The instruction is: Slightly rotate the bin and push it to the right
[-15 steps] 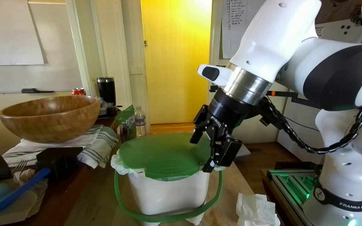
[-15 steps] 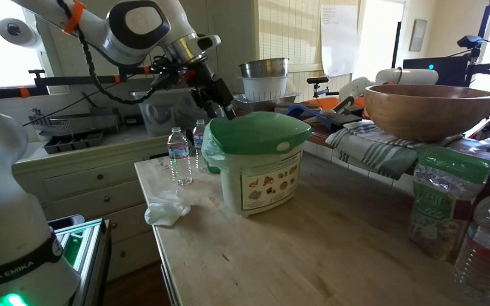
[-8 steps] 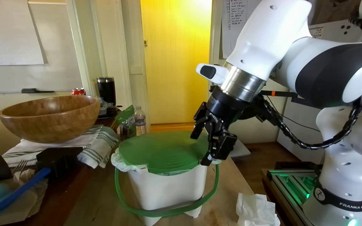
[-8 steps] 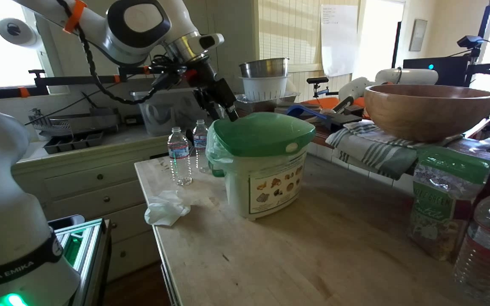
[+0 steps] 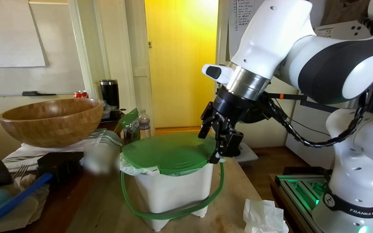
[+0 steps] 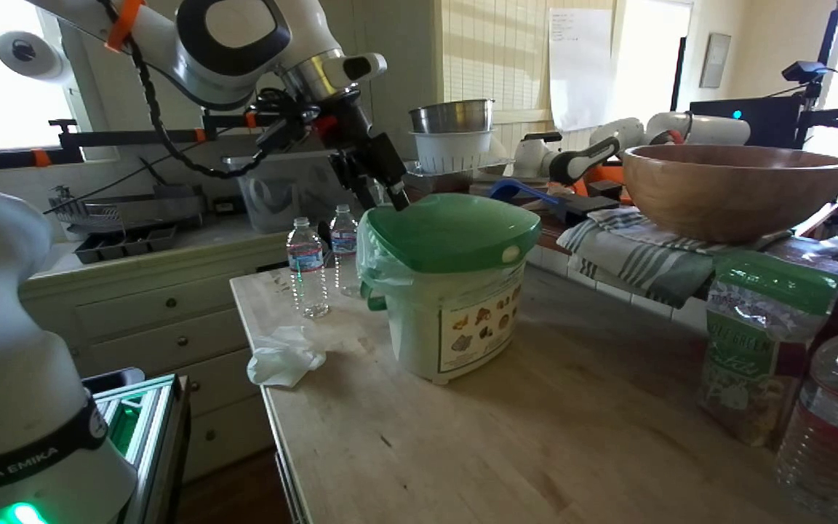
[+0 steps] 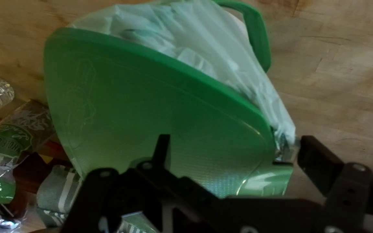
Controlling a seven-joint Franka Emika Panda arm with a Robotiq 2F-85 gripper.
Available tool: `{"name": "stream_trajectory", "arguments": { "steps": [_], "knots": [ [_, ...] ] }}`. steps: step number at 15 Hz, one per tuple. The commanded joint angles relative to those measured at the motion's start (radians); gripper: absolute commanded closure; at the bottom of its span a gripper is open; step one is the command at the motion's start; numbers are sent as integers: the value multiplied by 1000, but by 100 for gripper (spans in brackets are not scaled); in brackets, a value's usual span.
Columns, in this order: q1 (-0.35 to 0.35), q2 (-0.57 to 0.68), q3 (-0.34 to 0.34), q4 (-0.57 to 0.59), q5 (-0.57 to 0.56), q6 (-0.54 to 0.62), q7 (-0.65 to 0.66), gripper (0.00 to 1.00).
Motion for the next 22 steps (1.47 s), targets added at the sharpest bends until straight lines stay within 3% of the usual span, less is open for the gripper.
{"name": "stream_trajectory", "arguments": {
  "steps": [1, 22],
  "knots": [
    [-18, -17, -30, -10, -27, -20, -36, 0],
    [-101, -23, -122, 3, -60, -53, -124, 0]
  ]
}}
